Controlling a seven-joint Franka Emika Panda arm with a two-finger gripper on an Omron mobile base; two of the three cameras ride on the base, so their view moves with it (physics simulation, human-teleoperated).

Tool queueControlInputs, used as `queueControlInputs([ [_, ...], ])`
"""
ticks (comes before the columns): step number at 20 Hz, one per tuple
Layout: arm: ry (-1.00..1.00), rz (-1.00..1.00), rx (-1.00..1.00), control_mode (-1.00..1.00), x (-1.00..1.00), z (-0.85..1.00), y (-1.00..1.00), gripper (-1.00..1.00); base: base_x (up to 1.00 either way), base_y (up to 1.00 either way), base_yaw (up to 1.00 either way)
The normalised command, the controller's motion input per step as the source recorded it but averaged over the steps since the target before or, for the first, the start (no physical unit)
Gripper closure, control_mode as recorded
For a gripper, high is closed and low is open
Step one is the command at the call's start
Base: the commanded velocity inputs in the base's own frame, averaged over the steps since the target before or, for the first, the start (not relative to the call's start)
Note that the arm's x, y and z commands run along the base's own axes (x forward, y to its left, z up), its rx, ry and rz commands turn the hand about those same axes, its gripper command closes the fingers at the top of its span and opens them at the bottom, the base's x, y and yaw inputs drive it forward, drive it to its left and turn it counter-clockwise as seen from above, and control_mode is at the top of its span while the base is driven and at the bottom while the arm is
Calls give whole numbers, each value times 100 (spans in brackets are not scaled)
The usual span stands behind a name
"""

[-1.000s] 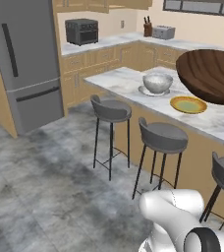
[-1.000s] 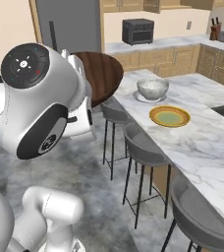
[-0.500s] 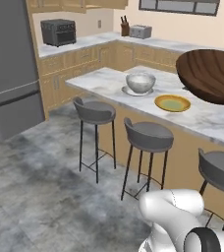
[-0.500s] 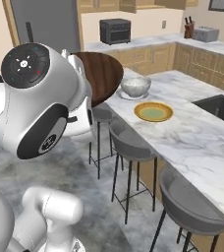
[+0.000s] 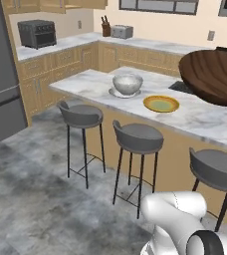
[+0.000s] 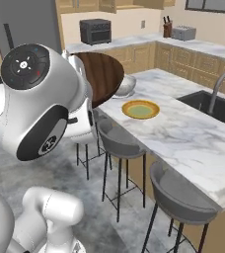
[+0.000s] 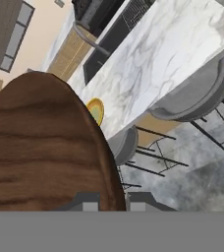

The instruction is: Move the bowls from the cabinet to the plates on the dining table.

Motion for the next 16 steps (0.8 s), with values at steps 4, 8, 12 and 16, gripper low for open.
queueControlInputs([
  [4,0,0,0,100,0,0,0,100,48,33,-7],
  [8,0,0,0,100,0,0,0,100,57,30,-4],
  [12,0,0,0,100,0,0,0,100,62,20,-2],
  [16,0,0,0,100,0,0,0,100,62,3,0],
])
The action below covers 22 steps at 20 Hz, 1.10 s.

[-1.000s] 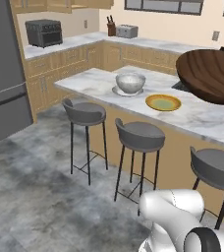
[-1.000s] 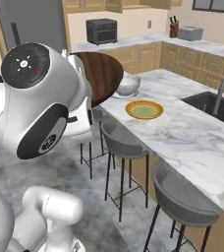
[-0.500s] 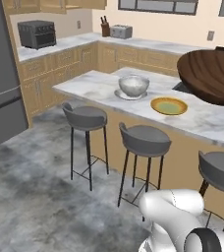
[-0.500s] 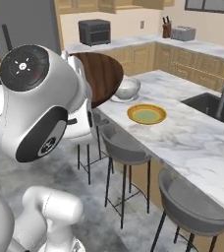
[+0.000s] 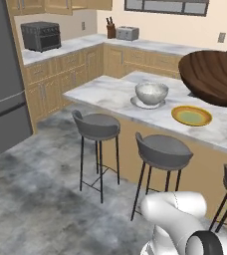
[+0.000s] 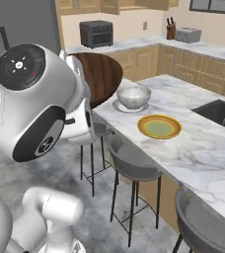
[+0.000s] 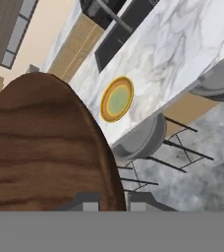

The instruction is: Move the bowls from the cabinet to the plates on the dining table.

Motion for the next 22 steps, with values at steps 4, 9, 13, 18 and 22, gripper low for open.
queueControlInputs([
  [4,0,0,0,100,0,0,0,100,62,-1,0],
  [9,0,0,0,100,0,0,0,100,62,-9,0],
  [13,0,0,0,100,0,0,0,100,62,-20,0],
  [18,0,0,0,100,0,0,0,100,62,-29,0],
  [22,0,0,0,100,0,0,0,100,62,-33,0],
])
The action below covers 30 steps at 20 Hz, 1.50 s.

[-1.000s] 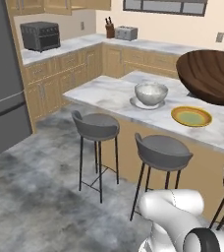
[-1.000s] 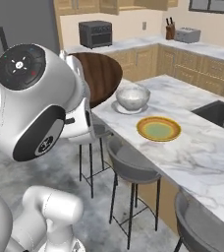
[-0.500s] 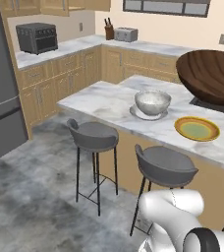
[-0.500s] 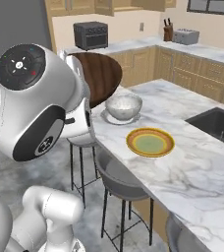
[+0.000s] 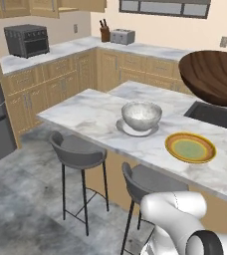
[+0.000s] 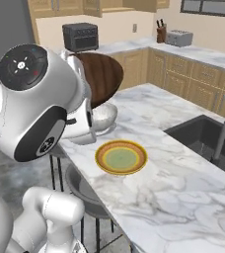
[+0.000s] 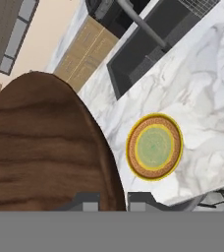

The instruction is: Move the bowls from the cabinet to the plates on the dining table.

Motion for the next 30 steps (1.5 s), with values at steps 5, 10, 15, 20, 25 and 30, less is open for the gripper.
queueControlInputs([
  [5,0,0,0,100,0,0,0,100,62,-15,0],
  [10,0,0,0,100,0,0,0,100,62,0,0],
  [15,0,0,0,100,0,0,0,100,47,-2,-7],
  [20,0,0,0,100,0,0,0,100,25,0,-17],
  [25,0,0,0,100,0,0,0,100,5,1,-25],
  [30,0,0,0,100,0,0,0,100,26,17,-18],
])
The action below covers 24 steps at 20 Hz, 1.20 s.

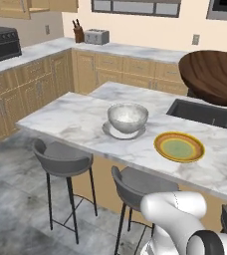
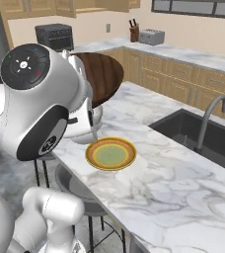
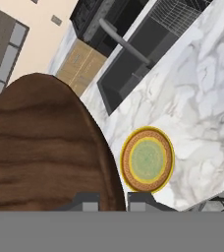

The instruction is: Move the bowls from the cabinet to the plates on the dining table.

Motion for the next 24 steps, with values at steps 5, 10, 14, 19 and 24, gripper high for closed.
queueControlInputs([
  [5,0,0,0,100,0,0,0,100,61,20,-3],
  [10,0,0,0,100,0,0,0,100,62,21,-2],
  [14,0,0,0,100,0,0,0,100,49,16,-4],
  [19,0,0,0,100,0,0,0,100,38,9,-5],
  [24,3,-4,-2,-100,29,-3,8,100,7,2,-1],
])
